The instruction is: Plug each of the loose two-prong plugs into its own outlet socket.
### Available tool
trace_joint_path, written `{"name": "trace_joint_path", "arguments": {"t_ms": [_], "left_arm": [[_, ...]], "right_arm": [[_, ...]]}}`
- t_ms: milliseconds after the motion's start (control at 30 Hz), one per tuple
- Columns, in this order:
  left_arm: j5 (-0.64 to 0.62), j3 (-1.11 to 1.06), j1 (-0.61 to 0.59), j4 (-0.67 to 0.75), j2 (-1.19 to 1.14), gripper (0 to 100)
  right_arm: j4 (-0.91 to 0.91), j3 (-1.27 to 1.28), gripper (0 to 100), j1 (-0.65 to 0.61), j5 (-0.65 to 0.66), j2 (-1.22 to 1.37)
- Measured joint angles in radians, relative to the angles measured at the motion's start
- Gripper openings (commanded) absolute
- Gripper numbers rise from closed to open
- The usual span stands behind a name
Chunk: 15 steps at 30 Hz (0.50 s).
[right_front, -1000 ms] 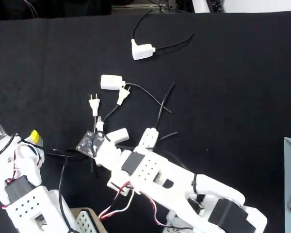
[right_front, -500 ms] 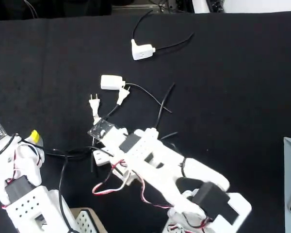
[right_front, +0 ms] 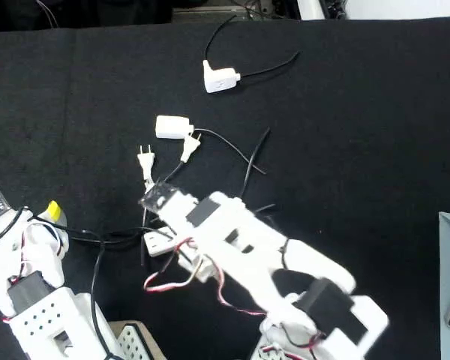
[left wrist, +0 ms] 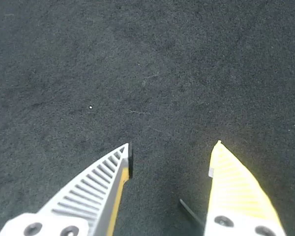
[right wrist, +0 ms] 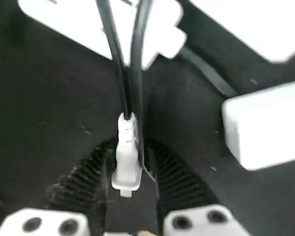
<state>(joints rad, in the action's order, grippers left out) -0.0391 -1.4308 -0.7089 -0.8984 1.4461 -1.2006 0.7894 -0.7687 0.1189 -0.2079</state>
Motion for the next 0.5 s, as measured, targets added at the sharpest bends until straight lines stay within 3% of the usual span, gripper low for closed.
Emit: {"name": "trace_joint_path", "arguments": {"t_ms": [167, 500], "left_arm": [[0.000, 0.000, 0.000, 0.000, 0.000, 26], [0.000, 0.000, 0.000, 0.000, 0.000, 26]], "right_arm": [[-0.109, -0.021, 1.1, 0.089, 0.061, -0.235], [-0.130, -0.006, 1.2, 0.305, 0.140, -0.549]]}}
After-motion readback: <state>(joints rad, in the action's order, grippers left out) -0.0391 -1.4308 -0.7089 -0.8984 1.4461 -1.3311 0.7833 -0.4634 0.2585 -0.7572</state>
